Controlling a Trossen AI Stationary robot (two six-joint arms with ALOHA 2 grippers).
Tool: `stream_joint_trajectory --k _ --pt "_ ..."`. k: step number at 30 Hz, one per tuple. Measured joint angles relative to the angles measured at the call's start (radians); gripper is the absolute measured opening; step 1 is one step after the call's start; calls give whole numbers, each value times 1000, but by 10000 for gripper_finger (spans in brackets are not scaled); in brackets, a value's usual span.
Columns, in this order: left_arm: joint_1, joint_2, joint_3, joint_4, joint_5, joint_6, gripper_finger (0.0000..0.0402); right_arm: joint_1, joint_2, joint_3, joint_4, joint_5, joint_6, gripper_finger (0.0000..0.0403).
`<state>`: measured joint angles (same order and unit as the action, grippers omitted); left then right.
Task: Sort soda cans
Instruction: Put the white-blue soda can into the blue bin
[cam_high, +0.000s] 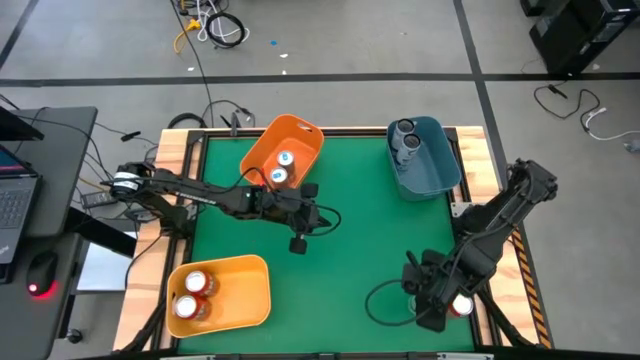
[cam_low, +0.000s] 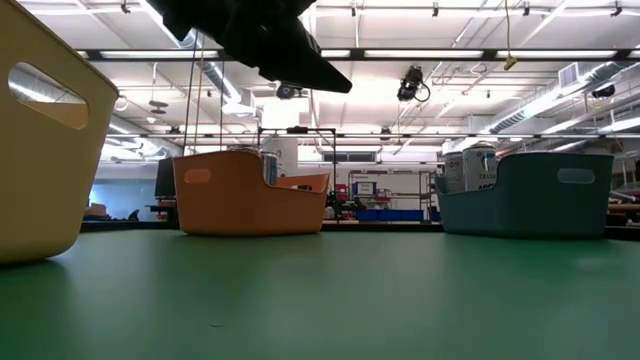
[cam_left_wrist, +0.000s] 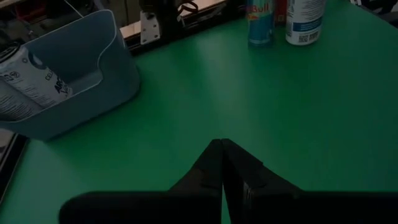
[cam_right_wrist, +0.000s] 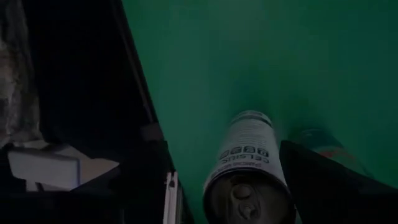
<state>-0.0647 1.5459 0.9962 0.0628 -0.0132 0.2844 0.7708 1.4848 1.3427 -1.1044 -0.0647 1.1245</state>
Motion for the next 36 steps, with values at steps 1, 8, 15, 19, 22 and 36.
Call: stream_joint_trajectory --k 1,8,15,19,22,36 --pt "0 0 0 0 0 0 6 0 6 14 -10 0 -2 295" --pt "13 0 0 -1 0 3 6 14 85 130 -162 0 -105 295" --pt "30 0 0 -2 0 3 6 51 137 152 -253 -39 -140 295" --pt "33 0 0 -2 -1 1 6 58 144 153 -250 -54 -132 295" --pt "33 0 0 -2 -1 -5 6 66 147 148 -247 -42 -144 295" --pt "33 0 0 -18 -27 -28 6 67 149 55 -191 -32 -235 295"
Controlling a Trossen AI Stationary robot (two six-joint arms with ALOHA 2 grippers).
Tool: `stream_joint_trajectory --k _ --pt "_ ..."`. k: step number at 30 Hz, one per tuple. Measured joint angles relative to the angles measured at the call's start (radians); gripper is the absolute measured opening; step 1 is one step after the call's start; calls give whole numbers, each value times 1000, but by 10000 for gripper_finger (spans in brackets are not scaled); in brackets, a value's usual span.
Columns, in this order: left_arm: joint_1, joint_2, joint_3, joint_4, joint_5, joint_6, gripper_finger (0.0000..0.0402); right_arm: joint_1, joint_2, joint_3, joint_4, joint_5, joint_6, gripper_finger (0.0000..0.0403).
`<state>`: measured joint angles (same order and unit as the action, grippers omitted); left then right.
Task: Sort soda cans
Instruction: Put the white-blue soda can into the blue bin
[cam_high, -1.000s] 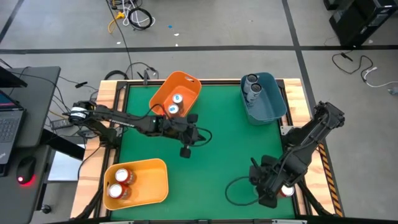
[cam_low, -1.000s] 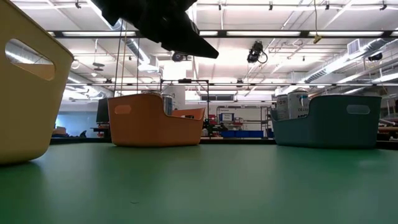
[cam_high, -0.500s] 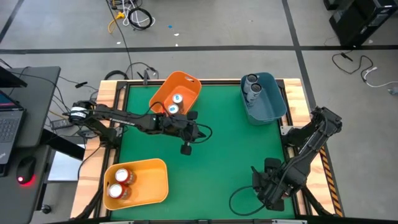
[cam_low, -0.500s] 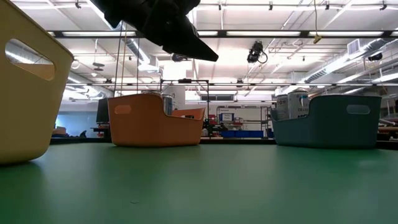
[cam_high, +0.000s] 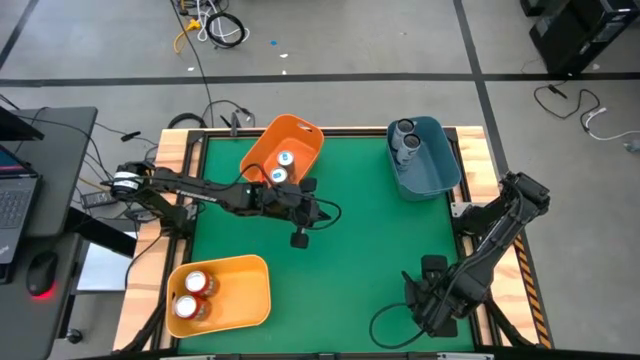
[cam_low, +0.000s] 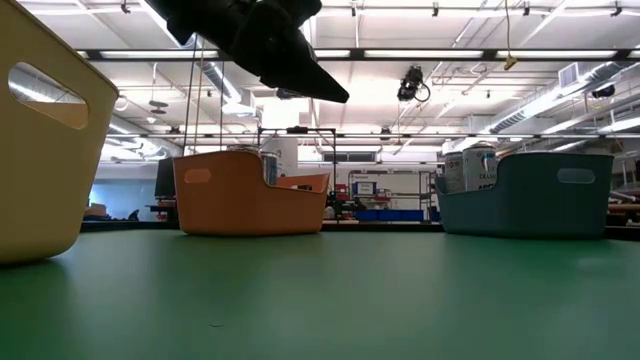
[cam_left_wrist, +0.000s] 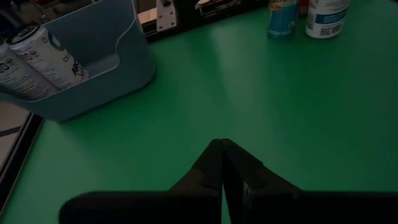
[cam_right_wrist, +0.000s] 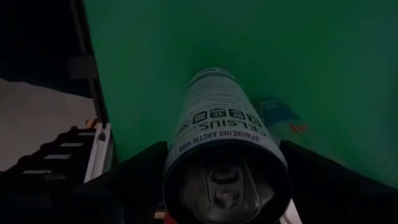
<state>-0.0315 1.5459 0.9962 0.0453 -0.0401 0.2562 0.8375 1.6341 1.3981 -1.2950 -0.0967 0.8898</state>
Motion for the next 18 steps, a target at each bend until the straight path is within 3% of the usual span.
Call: stream_joint_trajectory --k 4,7,13,18 --pt "0 0 0 0 -14 0 6 -1 0 -16 12 1 0 282" --pt "0 0 0 1 -14 0 6 -1 -2 -21 15 0 5 249" --pt "0 0 0 -3 -27 -6 6 -31 -1 -14 17 -10 -10 247" --pt "0 -6 0 -19 -74 -25 6 -122 2 48 -24 23 -77 247"
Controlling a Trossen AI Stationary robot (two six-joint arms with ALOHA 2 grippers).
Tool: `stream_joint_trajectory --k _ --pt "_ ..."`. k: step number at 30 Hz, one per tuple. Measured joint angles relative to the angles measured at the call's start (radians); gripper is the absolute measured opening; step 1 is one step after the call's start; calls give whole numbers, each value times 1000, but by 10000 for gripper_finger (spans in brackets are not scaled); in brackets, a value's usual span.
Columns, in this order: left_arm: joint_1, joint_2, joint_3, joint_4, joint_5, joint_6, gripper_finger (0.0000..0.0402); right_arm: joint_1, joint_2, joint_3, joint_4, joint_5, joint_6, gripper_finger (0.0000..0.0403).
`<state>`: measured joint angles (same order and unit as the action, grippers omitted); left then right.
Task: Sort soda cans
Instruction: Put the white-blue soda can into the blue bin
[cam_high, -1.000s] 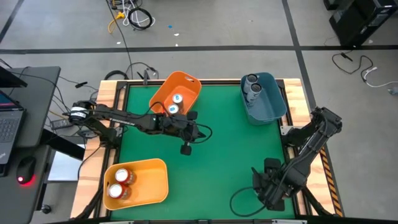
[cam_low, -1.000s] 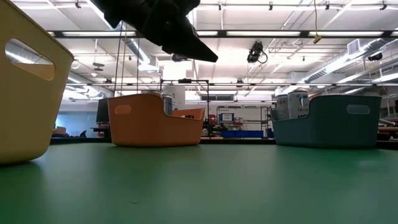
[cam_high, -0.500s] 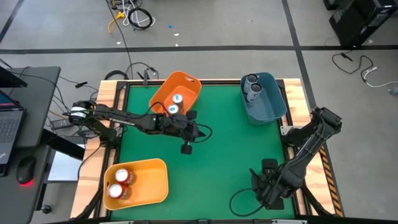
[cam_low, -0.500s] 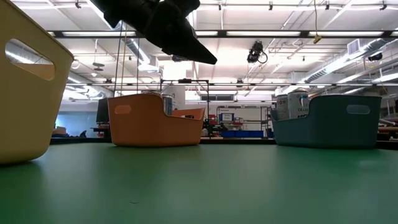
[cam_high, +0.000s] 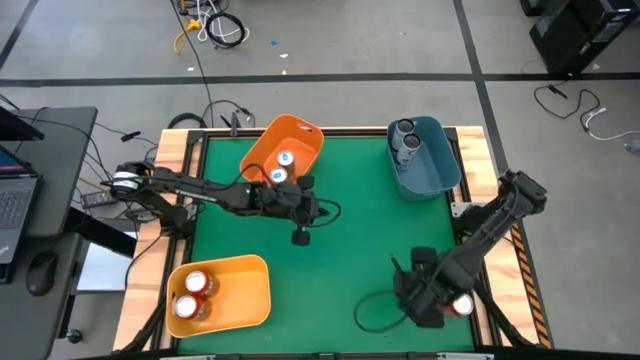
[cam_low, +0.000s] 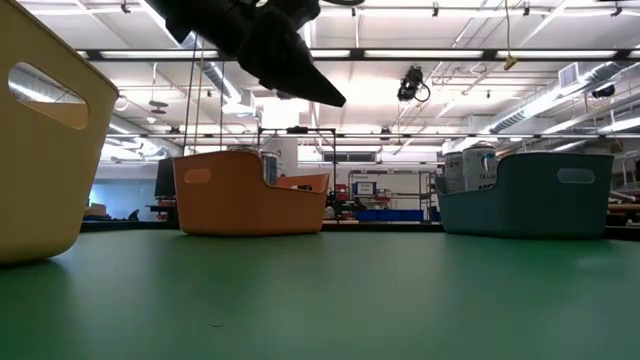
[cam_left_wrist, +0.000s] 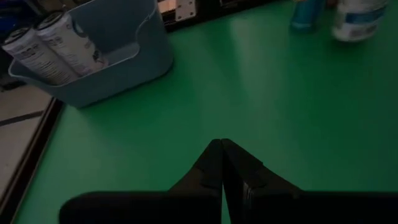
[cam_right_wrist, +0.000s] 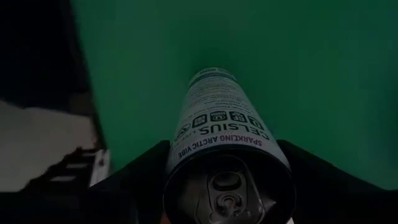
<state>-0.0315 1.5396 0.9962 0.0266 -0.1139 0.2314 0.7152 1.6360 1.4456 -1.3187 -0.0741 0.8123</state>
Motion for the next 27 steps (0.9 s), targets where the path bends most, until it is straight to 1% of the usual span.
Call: stream_joint_trajectory --k 3,9,13,16,21,27 --pt "0 -31 0 -21 0 -1 6 -78 0 50 -86 34 -74 247" --pt "23 -122 0 -74 11 4 6 -271 0 203 -266 118 -214 247" --pt "49 -169 0 -115 13 5 6 -428 -16 297 -245 136 -342 247" --pt "65 -193 0 -138 14 5 6 -564 -19 333 -252 142 -454 247" --pt "81 -205 0 -169 14 5 6 -796 -19 335 -258 150 -609 247" --pt "91 -205 0 -195 14 5 6 -1030 -28 335 -253 148 -709 247"
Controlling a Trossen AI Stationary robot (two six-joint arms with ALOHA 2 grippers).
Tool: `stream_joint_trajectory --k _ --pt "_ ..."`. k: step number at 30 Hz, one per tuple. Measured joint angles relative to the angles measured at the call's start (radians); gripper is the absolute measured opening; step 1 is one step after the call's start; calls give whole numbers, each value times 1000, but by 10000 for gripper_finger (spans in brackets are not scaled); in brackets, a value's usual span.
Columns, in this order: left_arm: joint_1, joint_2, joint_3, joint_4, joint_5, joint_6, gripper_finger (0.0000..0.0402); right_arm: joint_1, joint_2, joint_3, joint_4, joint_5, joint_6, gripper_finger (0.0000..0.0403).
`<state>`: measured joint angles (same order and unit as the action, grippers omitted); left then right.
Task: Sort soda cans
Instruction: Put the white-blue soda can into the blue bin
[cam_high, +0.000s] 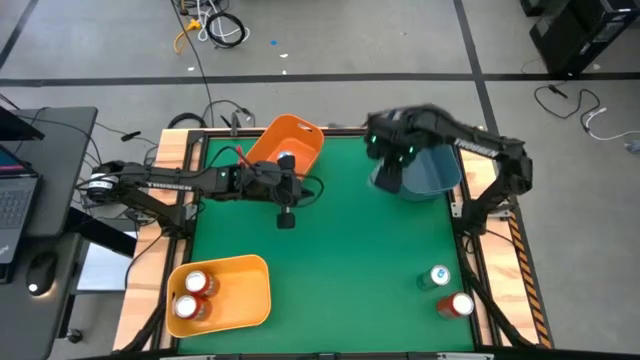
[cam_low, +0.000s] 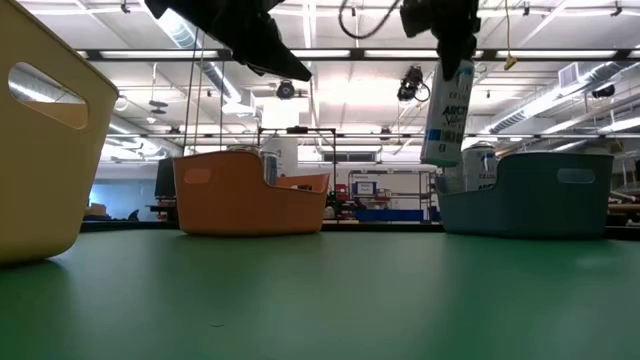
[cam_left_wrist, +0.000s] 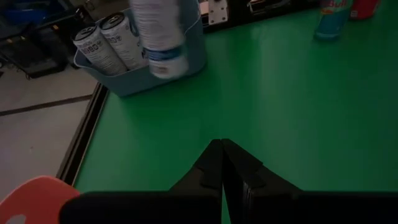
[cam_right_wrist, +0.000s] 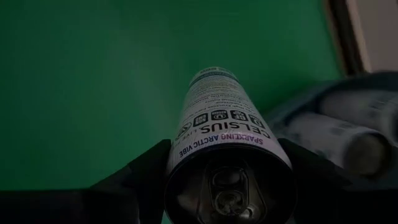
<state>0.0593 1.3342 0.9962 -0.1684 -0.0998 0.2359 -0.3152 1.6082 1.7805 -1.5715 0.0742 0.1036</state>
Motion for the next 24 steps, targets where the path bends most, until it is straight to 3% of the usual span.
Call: stream_joint_trajectory --k 10,17,24 --pt "0 0 0 -26 -1 -9 6 -276 -41 0 -1 8 -77 247" --pt "0 0 0 -41 -1 -31 6 -328 -69 -8 3 -38 -124 247" --pt "0 0 0 -41 -1 -32 6 -336 -137 -139 1 -79 -148 247"
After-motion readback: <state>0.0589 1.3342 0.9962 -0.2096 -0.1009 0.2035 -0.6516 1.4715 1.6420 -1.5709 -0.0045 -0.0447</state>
